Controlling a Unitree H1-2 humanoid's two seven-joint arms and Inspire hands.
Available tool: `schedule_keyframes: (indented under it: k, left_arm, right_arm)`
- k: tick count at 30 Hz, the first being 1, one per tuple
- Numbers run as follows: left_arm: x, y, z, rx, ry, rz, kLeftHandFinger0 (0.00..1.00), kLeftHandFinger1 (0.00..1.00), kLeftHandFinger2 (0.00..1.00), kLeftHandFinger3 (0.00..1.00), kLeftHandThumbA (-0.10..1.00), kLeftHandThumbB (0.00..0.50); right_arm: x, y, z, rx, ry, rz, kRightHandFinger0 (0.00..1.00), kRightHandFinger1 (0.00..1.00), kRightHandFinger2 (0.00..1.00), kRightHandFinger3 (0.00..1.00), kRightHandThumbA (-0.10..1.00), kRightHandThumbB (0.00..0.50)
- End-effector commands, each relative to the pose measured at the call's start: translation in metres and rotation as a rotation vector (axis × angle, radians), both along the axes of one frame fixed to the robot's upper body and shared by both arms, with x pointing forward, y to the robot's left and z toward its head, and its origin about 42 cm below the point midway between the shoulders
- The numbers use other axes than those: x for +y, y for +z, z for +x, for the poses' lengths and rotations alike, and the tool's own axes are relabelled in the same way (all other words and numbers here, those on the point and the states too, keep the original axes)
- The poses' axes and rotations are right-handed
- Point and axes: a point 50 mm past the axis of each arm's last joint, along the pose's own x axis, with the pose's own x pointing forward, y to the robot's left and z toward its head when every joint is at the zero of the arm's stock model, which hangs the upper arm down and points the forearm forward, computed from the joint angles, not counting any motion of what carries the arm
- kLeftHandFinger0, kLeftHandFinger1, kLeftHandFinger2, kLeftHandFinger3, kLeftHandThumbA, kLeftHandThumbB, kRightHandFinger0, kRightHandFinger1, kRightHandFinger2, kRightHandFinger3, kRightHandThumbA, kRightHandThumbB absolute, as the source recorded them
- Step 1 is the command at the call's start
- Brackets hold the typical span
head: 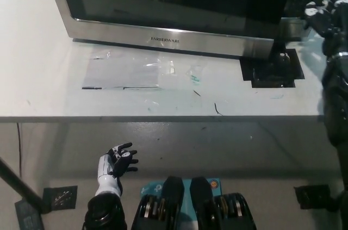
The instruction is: A microwave is kept infront of the robot with its door slightly ajar. The robot uses its right hand to push the door towards the left to open it.
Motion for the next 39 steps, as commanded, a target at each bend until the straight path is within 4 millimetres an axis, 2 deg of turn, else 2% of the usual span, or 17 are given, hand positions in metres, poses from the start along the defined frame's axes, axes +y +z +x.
schedule_keyframes:
  k: [1,5,6,8,9,12,15,18,21,23,25,29,31,35,36,38,39]
  left_arm:
    - [-0.004,0.016,0.015,-0.051,-0.008,0.023,0.38,0.39,0.44,0.48,-0.10,0.088]
    - [-0.004,0.016,0.015,-0.051,-0.010,0.036,0.37,0.36,0.41,0.45,-0.10,0.086]
    - [-0.005,0.016,0.014,-0.048,-0.011,0.032,0.36,0.37,0.43,0.46,-0.10,0.079]
    - [-0.004,0.014,0.013,-0.052,-0.019,0.039,0.35,0.37,0.42,0.46,-0.10,0.072]
    - [-0.004,0.014,0.014,-0.045,-0.017,0.037,0.35,0.37,0.42,0.46,-0.10,0.075]
    - [-0.004,0.013,0.013,-0.052,-0.021,0.040,0.36,0.38,0.43,0.46,-0.10,0.070]
    - [-0.003,0.014,0.014,-0.046,-0.021,0.046,0.34,0.38,0.43,0.47,-0.10,0.052]
    - [-0.003,0.015,0.014,-0.044,-0.018,0.050,0.35,0.39,0.44,0.47,-0.10,0.033]
    - [-0.003,0.014,0.014,-0.044,-0.019,0.046,0.36,0.39,0.44,0.48,-0.10,0.021]
    - [-0.002,0.015,0.016,-0.042,-0.023,0.055,0.39,0.41,0.45,0.49,-0.10,0.012]
    - [-0.001,0.015,0.016,-0.040,-0.025,0.058,0.42,0.42,0.46,0.51,-0.09,0.000]
    - [-0.002,0.013,0.014,-0.040,-0.027,0.043,0.38,0.39,0.45,0.52,-0.08,0.000]
    - [-0.001,0.011,0.012,-0.037,-0.029,0.052,0.36,0.37,0.44,0.52,-0.08,0.000]
    - [-0.001,0.011,0.012,-0.034,-0.030,0.056,0.36,0.38,0.45,0.52,-0.10,0.000]
    - [-0.001,0.011,0.012,-0.032,-0.035,0.065,0.40,0.41,0.46,0.52,-0.10,0.000]
    - [-0.001,0.010,0.012,-0.032,-0.029,0.054,0.36,0.38,0.44,0.51,-0.10,0.000]
    - [0.000,0.010,0.011,-0.026,-0.024,0.047,0.35,0.37,0.43,0.50,-0.10,0.000]
  right_arm:
    - [0.023,0.051,0.015,-0.169,0.019,-0.061,0.14,0.28,0.41,0.63,0.30,0.199]
    - [0.038,0.055,0.017,-0.170,0.037,-0.067,0.15,0.28,0.41,0.60,0.29,0.195]
    - [0.047,0.055,0.017,-0.169,0.053,-0.055,0.13,0.25,0.38,0.57,0.27,0.228]
    - [0.054,0.056,0.017,-0.175,0.068,-0.093,0.12,0.25,0.40,0.57,0.27,0.183]
    - [0.057,0.057,0.017,-0.173,0.074,-0.084,0.11,0.25,0.39,0.57,0.27,0.197]
    - [0.065,0.058,0.017,-0.175,0.092,-0.080,0.10,0.24,0.40,0.58,0.29,0.219]
    - [0.069,0.054,0.015,-0.176,0.109,-0.124,0.11,0.25,0.42,0.61,0.31,0.209]
    - [0.073,0.048,0.007,-0.179,0.132,-0.130,0.13,0.26,0.43,0.59,0.25,0.176]
    - [0.077,0.042,0.000,-0.176,0.149,-0.118,0.13,0.26,0.43,0.59,0.28,0.201]
    - [0.087,0.032,-0.015,-0.192,0.195,-0.096,0.10,0.22,0.39,0.56,0.29,0.232]
    - [0.092,0.028,-0.023,-0.197,0.209,-0.080,0.08,0.20,0.38,0.54,0.30,0.229]
    - [0.100,0.017,-0.044,-0.197,0.233,-0.038,0.08,0.18,0.36,0.53,0.30,0.229]
    - [0.106,0.006,-0.063,-0.209,0.267,-0.018,0.11,0.21,0.38,0.54,0.30,0.212]
    - [0.110,-0.002,-0.084,-0.195,0.300,0.018,0.16,0.25,0.41,0.57,0.33,0.220]
    - [0.112,-0.006,-0.101,-0.195,0.340,0.044,0.21,0.29,0.45,0.60,0.32,0.194]
    - [0.113,-0.009,-0.112,-0.204,0.359,0.049,0.20,0.27,0.45,0.62,0.33,0.201]
    - [0.113,-0.016,-0.127,-0.202,0.377,0.066,0.20,0.28,0.45,0.62,0.34,0.228]
